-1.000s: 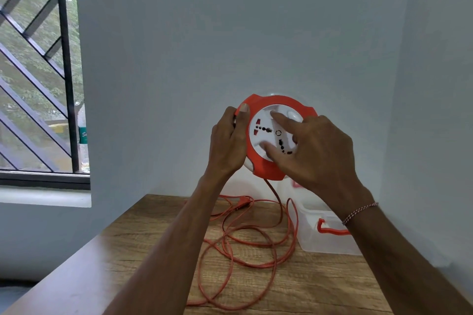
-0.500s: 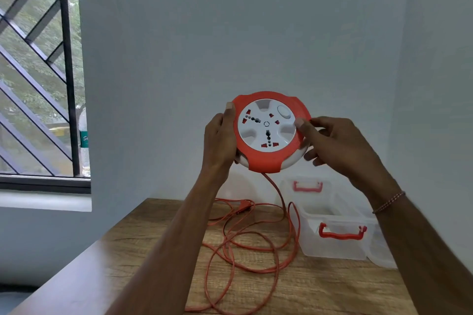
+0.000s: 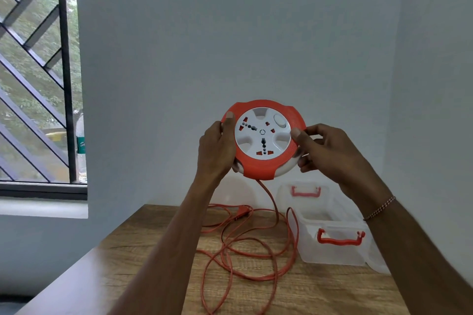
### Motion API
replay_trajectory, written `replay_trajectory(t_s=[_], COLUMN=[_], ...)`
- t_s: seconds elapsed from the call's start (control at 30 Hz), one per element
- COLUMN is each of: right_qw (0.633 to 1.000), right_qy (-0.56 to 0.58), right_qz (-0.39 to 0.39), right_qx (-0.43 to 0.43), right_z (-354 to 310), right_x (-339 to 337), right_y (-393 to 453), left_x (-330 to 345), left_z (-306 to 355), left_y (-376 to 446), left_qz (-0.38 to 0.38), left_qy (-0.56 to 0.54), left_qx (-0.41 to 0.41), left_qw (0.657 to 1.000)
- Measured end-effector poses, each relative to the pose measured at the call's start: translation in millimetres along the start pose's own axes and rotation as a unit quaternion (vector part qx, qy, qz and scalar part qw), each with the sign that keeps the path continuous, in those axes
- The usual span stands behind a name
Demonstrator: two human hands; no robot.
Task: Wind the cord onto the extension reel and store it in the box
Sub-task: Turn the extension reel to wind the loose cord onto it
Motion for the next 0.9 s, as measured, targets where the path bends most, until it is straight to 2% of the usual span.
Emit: replay_trajectory(t_s=[0.13,0.23,0.33,0.43,0.53,0.63,0.73,0.9], right_qw=[0.999,0.988,0.928,0.876,0.856,0.861,0.847,0.831], right_qy=[-0.039,-0.116,-0.222,-0.285,-0.344,-0.356,-0.409,-0.441], right_qz=[0.005,0.058,0.136,0.088,0.008,-0.025,-0.058,-0.036], right_qx=[-0.016,-0.087,-0.267,-0.378,-0.386,-0.362,-0.335,-0.337], right_z=[0.1,-13.5,-51.6,-74.4,-73.6,-69.6,-61.2,-63.7], right_x=[1.9,-3.1,-7.8,12.0,37.3,46.9,53.6,49.6], right_y=[0.1,-1.1,-15.7,-33.8,-42.8,-45.3,-44.5,-47.8], left_x=[-3.0,-5.4,-8.5,-7.6,-4.2,-0.6,5.8,12.6], left_z=[1.0,-0.8,-2.1,-1.0,1.4,5.2,7.5,8.3], left_y=[2.1,1.5,2.3,1.9,0.8,-0.7,-4.8,-9.3], left_qz=[-0.006,0.003,0.013,0.01,0.005,0.001,-0.011,-0.016], left_qy=[0.037,0.012,0.006,0.001,-0.003,0.012,0.023,0.029], left_qx=[0.022,0.014,0.01,0.011,0.014,0.034,0.046,0.052], left_qw=[0.999,1.0,1.0,1.0,1.0,0.999,0.999,0.998])
Point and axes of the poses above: each hand's wrist, its own y-axis towards the middle knuckle, its own x-axis out of the palm, z = x × y, the point moved 10 cm from there along y, towards the middle knuckle, and after that the axes turned 5 degrees about z, right-handed, at the moved point
